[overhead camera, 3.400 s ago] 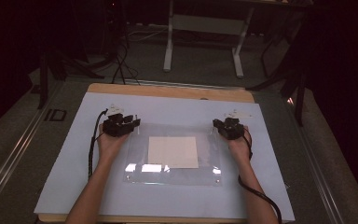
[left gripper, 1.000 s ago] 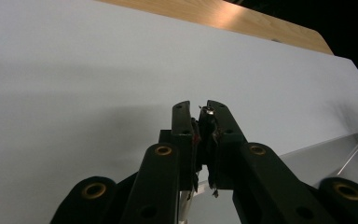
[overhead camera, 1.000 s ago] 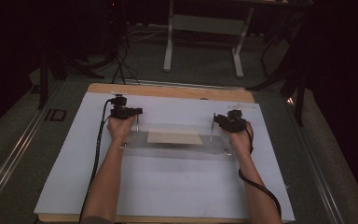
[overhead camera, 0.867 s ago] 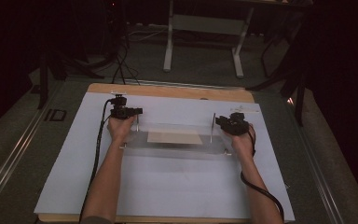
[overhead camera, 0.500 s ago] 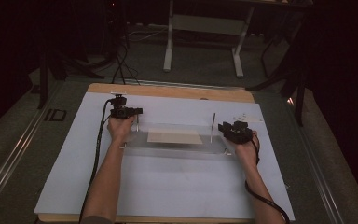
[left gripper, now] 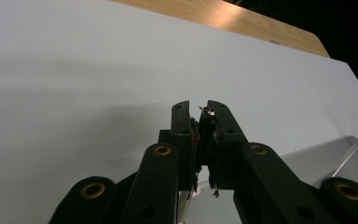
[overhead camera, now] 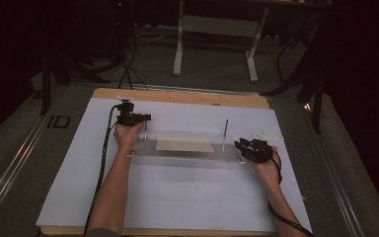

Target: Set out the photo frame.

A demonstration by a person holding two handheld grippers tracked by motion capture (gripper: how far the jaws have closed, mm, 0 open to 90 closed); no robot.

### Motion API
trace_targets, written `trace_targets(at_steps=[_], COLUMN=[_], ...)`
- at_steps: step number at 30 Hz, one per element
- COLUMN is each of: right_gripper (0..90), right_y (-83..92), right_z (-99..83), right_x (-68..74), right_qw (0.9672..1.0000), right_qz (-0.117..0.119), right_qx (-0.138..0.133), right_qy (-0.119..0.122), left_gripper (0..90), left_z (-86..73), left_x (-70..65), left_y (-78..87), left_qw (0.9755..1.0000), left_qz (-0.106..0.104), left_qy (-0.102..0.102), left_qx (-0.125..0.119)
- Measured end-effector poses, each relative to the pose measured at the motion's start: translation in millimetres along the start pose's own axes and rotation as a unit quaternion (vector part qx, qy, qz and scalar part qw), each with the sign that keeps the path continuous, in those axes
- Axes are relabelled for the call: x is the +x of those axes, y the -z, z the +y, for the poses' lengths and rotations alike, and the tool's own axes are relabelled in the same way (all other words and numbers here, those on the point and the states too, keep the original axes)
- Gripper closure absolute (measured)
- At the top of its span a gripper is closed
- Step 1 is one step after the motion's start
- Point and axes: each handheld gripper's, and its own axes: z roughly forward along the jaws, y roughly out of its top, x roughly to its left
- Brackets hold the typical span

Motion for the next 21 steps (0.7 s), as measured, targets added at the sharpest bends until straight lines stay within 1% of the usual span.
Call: trace_targets(at_steps=[4,7,8,9,10,13,15,17,21], right_gripper=[67.9,67.1,66.3,66.3,65.2,61.6,57.3,53.8,51.0], right_y=[-0.6,-2.7,-4.6,-4.6,-5.2,-5.6,-4.8,-3.9,-1.6], right_z=[-2.8,-2.5,-2.4,-2.4,-2.1,-0.3,1.4,3.0,3.8], right_x=[2.7,6.9,10.5,10.5,12.2,17.0,19.2,19.7,21.0], right_qw=[0.9999,0.9997,0.9994,0.9994,0.9992,0.9984,0.9973,0.9966,0.9947], right_qz=[0.004,0.011,0.012,0.012,0.013,0.022,0.027,0.034,0.044], right_qx=[0.005,0.012,0.014,0.014,0.014,0.008,0.001,-0.01,-0.023], right_qy=[0.011,0.018,0.029,0.029,0.034,0.052,0.068,0.074,0.09], left_gripper=[82.3,82.2,82.2,82.2,82.2,82.1,82.0,82.0,81.8], left_z=[-0.1,-0.4,-0.5,-0.5,-0.6,-0.3,-0.4,-0.4,0.0], left_x=[0.1,-0.1,-0.2,-0.2,-0.3,0.1,0.2,0.3,1.2], left_y=[-0.1,0.0,0.1,0.1,0.1,0.1,0.0,0.0,-0.2], left_qw=[1.0,1.0,1.0,1.0,1.0,1.0,1.0,1.0,0.9999], left_qz=[-0.001,-0.001,0.0,0.0,0.0,-0.001,-0.002,-0.002,-0.005], left_qy=[0.001,0.002,0.001,0.001,0.002,0.004,0.005,0.006,0.01], left_qx=[-0.001,-0.002,-0.002,-0.002,-0.002,-0.001,-0.001,-0.001,0.0])
